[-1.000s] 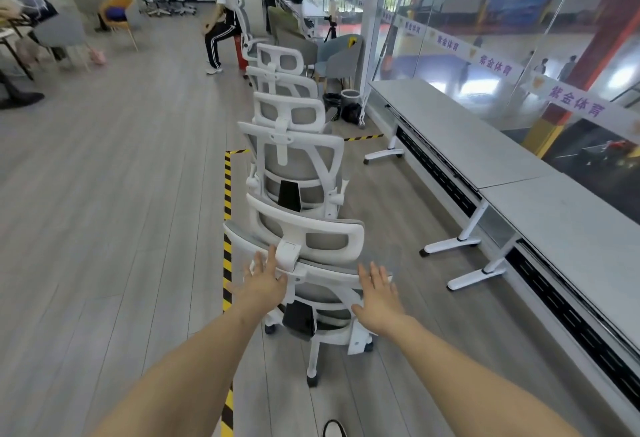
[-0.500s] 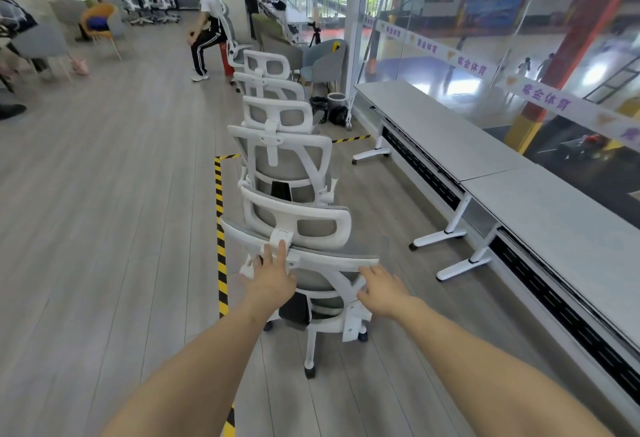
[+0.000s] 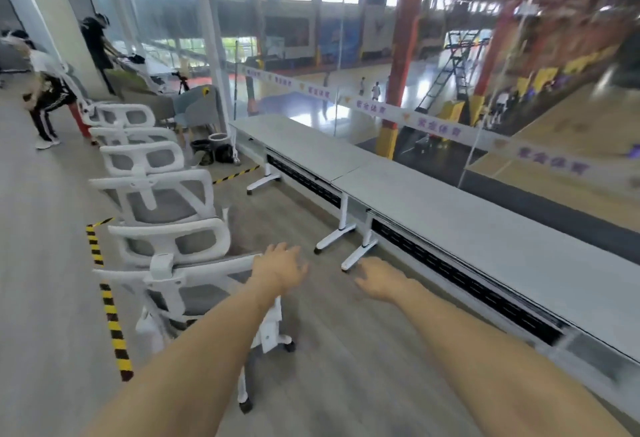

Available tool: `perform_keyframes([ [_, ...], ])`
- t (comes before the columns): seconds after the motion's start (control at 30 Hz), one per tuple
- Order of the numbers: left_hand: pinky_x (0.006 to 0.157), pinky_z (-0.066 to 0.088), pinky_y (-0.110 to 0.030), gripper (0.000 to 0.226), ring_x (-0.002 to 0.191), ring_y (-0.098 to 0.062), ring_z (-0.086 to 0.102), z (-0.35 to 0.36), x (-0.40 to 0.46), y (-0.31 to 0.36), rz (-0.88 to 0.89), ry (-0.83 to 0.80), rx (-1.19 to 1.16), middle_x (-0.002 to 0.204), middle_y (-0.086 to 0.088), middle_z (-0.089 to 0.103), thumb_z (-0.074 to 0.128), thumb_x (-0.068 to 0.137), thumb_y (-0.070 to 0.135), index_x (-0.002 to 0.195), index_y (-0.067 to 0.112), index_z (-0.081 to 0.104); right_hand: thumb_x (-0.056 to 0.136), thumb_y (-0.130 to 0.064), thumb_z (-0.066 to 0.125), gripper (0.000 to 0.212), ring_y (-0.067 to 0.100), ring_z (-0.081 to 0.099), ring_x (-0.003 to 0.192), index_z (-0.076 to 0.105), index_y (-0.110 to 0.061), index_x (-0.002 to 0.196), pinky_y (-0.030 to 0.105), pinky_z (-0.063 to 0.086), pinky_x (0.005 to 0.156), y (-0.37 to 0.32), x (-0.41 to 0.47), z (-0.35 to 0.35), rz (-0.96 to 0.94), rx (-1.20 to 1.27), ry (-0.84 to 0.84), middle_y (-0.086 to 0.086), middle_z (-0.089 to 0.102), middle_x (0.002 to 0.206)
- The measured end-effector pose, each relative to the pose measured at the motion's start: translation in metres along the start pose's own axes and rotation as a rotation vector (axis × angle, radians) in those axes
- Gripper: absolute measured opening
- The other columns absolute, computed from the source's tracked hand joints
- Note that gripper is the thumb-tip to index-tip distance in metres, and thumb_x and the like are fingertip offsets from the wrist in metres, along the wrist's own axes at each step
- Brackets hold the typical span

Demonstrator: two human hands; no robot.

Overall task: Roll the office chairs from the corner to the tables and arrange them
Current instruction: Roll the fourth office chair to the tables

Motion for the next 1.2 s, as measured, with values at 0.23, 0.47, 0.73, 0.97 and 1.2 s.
perform_keyframes([
  [0.23,0.106,0.046,-0.049,0.054,0.144,-0.025,0.042,0.018,-0.068,0.245,0.341,0.006,0.122,0.152,0.003,0.048,0.035,0.097,0.057,0.142,0.033,0.053,0.098,-0.043,0.054,0.047,0.032,0.057,0.127,0.056,-0.021,0.139,0.041,0.049,0.099,0.187,-0.22,-0.033,0.299,0.015,0.142,0.007,0.056,0.142],
  [0.47,0.1,0.048,-0.045,0.054,0.128,-0.029,0.055,0.062,-0.203,0.507,0.736,0.027,0.152,0.141,-0.003,0.055,0.036,0.101,0.06,0.141,0.03,0.053,0.1,-0.036,0.051,0.051,0.035,0.053,0.131,0.051,-0.015,0.146,0.048,0.048,0.107,0.353,-0.483,-0.028,0.693,0.077,0.208,0.011,0.053,0.145],
  [0.73,0.094,0.049,-0.044,0.048,0.121,-0.031,0.058,0.111,-0.396,0.772,1.157,0.067,0.155,0.137,-0.006,0.057,0.033,0.106,0.047,0.145,0.024,0.049,0.096,-0.047,0.049,0.046,0.032,0.057,0.122,0.059,-0.023,0.134,0.047,0.051,0.099,0.474,-0.807,-0.002,1.167,0.199,0.376,0.004,0.058,0.137],
  [0.97,0.09,0.05,-0.044,0.045,0.115,-0.033,0.061,0.152,-0.599,0.979,1.565,0.057,0.147,0.131,-0.009,0.062,0.032,0.106,0.047,0.133,0.022,0.058,0.092,-0.048,0.044,0.041,0.031,0.058,0.117,0.058,-0.023,0.121,0.046,0.053,0.095,0.533,-1.068,0.045,1.59,0.333,0.434,0.005,0.059,0.127],
  [1.2,0.089,0.047,-0.045,0.047,0.114,-0.033,0.057,0.19,-0.792,1.156,1.876,-0.058,0.156,0.128,-0.01,0.059,0.027,0.106,0.053,0.125,0.022,0.058,0.104,-0.045,0.049,0.051,0.03,0.053,0.132,0.05,-0.02,0.147,0.045,0.046,0.108,0.566,-1.271,0.024,1.902,0.388,0.555,0.007,0.05,0.152],
])
Point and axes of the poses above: each hand's wrist, its own x-axis towards the middle knuckle, its own z-axis out of the palm, y = z × x, the point moved 5 cm from there along x, towards the middle knuckle
